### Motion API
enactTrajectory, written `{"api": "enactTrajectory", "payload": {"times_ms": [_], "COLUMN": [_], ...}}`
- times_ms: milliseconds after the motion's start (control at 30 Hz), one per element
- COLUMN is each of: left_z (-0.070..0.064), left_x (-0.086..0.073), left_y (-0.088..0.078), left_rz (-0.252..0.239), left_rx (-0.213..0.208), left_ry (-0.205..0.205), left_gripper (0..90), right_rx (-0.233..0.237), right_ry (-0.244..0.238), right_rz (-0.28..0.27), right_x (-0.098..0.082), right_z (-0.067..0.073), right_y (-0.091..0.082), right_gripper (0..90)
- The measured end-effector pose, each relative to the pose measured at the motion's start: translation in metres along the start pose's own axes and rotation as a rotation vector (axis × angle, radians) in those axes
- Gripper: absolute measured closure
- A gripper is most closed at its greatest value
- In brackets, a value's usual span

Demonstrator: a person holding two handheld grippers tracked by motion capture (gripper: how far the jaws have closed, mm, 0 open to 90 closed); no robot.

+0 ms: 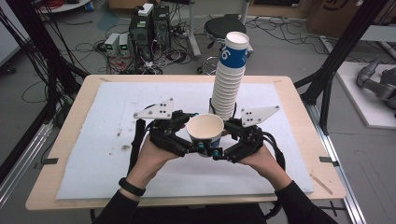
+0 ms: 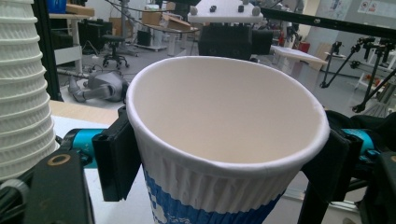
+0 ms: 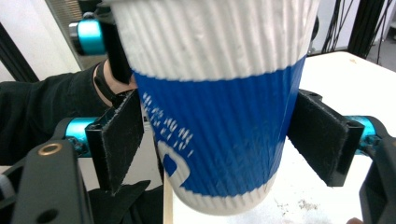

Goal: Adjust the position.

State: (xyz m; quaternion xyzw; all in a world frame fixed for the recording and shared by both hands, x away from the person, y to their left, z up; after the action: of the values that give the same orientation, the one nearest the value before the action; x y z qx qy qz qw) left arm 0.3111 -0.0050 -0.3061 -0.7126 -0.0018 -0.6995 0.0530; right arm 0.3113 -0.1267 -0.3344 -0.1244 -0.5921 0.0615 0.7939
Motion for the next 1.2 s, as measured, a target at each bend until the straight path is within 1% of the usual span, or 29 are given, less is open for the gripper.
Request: {"api": "enactTrajectory", "payload": {"times_ms": [100,133,400,500,567,633,767,867,900,967,1000,1067,1200], "left_z": [-0.0001,-0.0001,-0.0007,-0.0013,-0.0021,-0.0032,-0.0039,-0.0033,-0.0034,-0.0028,-0.0028,-0.0024,-0.0025], "left_x": [-0.0007,-0.0008,-0.0009,-0.0001,0.0002,0.0006,0.0013,0.0018,0.0018,0.0013,0.0012,0.0004,0.0002], "left_y": [0.0012,0.0012,0.0023,0.003,0.0037,0.0048,0.0058,0.0053,0.0052,0.005,0.0048,0.0044,0.0043], "left_rz": [0.006,0.007,0.005,-0.002,-0.008,-0.012,-0.018,-0.025,-0.025,-0.021,-0.025,-0.017,-0.015], "left_rx": [0.002,0.001,-0.002,-0.006,-0.014,-0.021,-0.024,-0.026,-0.026,-0.019,-0.019,-0.017,-0.016], "left_ry": [0.0,0.002,-0.003,-0.006,-0.012,-0.018,-0.028,-0.031,-0.035,-0.028,-0.032,-0.021,-0.017], "left_gripper": [23.1,23.1,22.9,21.7,20.9,20.1,18.9,19.0,19.0,20.5,20.8,21.6,22.0], "right_rx": [-0.005,0.003,0.006,0.011,0.022,0.025,0.023,0.019,0.022,0.017,0.015,0.023,0.016], "right_ry": [-0.001,0.01,0.005,-0.003,0.002,-0.01,-0.013,-0.005,-0.011,-0.012,-0.016,-0.006,-0.006], "right_rz": [0.013,0.016,0.016,0.011,0.009,0.006,0.001,-0.009,-0.01,-0.006,-0.008,-0.004,-0.005], "right_x": [-0.0011,-0.0014,-0.0013,-0.001,-0.0009,-0.0007,-0.0006,-0.0004,-0.0003,-0.0008,-0.0006,-0.0011,-0.0011], "right_z": [-0.0008,-0.0003,0.0,0.0004,0.0013,0.0019,0.0027,0.0033,0.003,0.0027,0.0022,0.003,0.002], "right_y": [0.0013,0.0018,0.0018,0.0018,0.0021,0.0032,0.0038,0.0038,0.0044,0.0049,0.0052,0.0052,0.0057], "right_gripper": [21.2,22.8,26.4,26.5,26.6,26.8,26.9,27.0,27.0,27.0,27.0,27.0,26.5]}}
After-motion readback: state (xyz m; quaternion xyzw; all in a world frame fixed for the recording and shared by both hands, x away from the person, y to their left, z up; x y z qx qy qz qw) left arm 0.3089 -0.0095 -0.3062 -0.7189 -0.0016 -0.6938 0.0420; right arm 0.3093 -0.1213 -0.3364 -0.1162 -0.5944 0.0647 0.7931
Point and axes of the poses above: each handheld gripper's, and its own axes: y roughly forward along the jaws, x roughly out of its top, z roughly to its left, the point moved 7 cm from there along y, roughly forward along the jaws, and after that the axes turned 7 degrees about y, right-handed, at the moved point
